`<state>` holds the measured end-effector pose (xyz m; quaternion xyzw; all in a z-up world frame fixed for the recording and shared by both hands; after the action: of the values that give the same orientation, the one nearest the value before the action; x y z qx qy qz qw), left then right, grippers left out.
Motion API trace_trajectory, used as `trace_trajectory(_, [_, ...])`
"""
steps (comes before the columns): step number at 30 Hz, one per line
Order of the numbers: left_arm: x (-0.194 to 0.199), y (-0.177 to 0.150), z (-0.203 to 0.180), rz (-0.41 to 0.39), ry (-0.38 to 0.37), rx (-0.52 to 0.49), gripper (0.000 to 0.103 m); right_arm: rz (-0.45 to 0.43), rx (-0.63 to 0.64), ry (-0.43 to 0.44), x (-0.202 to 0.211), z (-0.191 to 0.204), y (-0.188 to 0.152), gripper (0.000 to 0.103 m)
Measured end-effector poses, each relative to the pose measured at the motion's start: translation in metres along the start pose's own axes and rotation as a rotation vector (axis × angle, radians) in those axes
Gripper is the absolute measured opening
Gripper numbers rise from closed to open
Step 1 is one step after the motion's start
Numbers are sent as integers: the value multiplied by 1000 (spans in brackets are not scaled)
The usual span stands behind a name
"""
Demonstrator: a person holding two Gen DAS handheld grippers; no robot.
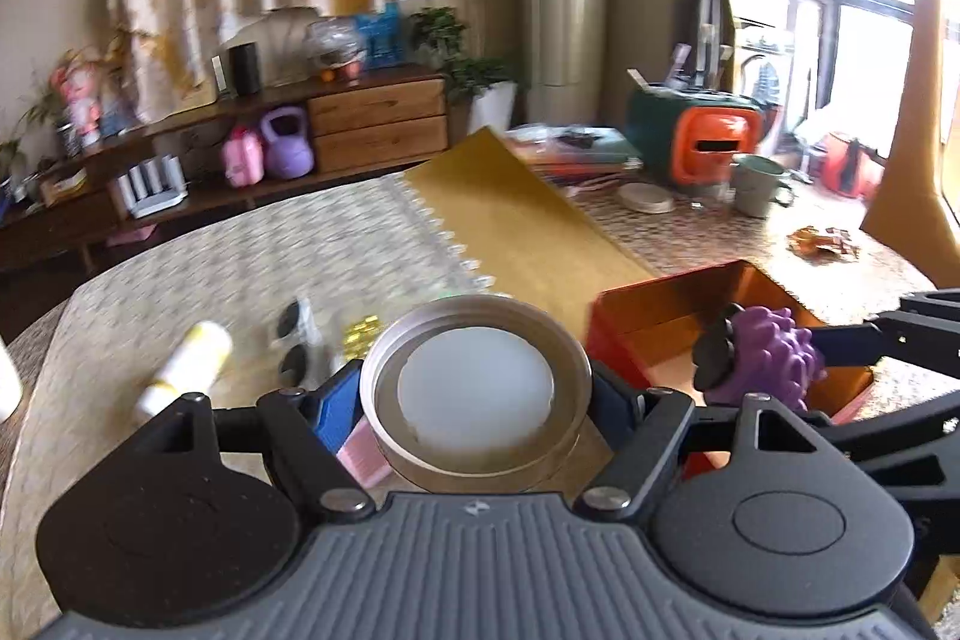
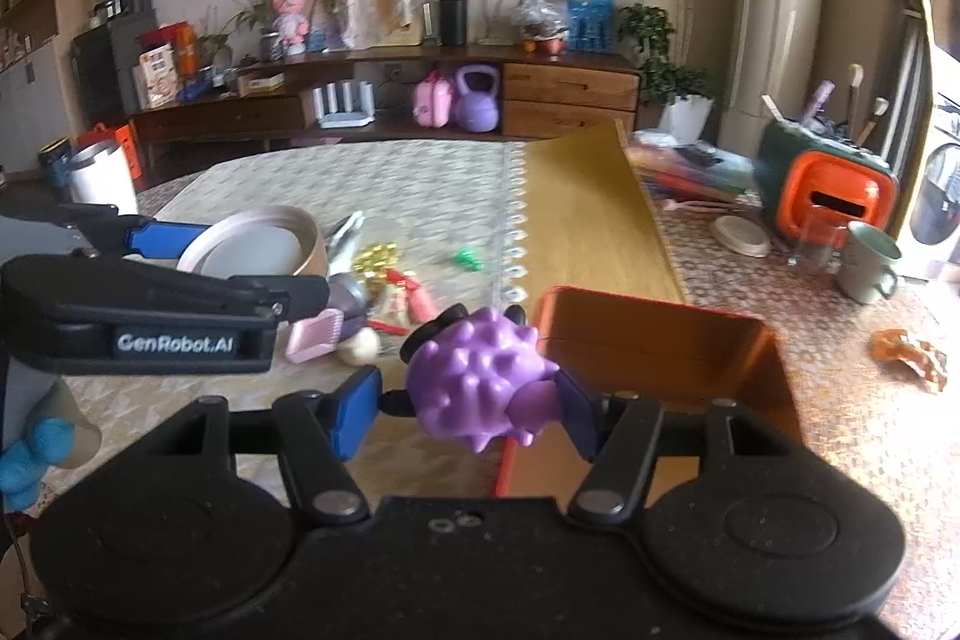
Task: Organize rigid objects
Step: 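Carry the purple toy with the right gripper while the left gripper carries the round tin to the red box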
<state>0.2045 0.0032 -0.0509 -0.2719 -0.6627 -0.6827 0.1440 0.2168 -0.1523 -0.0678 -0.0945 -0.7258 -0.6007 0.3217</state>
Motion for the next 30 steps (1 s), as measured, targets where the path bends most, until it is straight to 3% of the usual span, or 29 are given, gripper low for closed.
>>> trace_trajectory(7, [-23,11,-40,36,-75,-38,77,13,-45,-56,-2,-50,-8,62])
trace_trajectory(15, [-61,25,-77,75,-109,-89,77,39,-73,-111,-12,-91,-21,62])
trace_trajectory(21, [-93,32,-104,104,-137,-130,77,74,-59,-136,-29,-108,-29,62])
trace_trajectory(30, [-152,34,-128,228,-194,-138,77,114,-31,-126,-57,-117,-36,62])
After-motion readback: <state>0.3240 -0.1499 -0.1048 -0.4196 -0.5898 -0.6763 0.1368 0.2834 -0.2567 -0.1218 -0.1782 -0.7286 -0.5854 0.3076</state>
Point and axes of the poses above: each gripper's, at about its wrist camera, not at the fingertips, and x roughly against the way its jaws point, z to its left, y to its top, the point moved 6 cm from there along -x, roughly the way its jaws point, and after that the axes turned 6 degrees about -y, right-handed, at the moved point
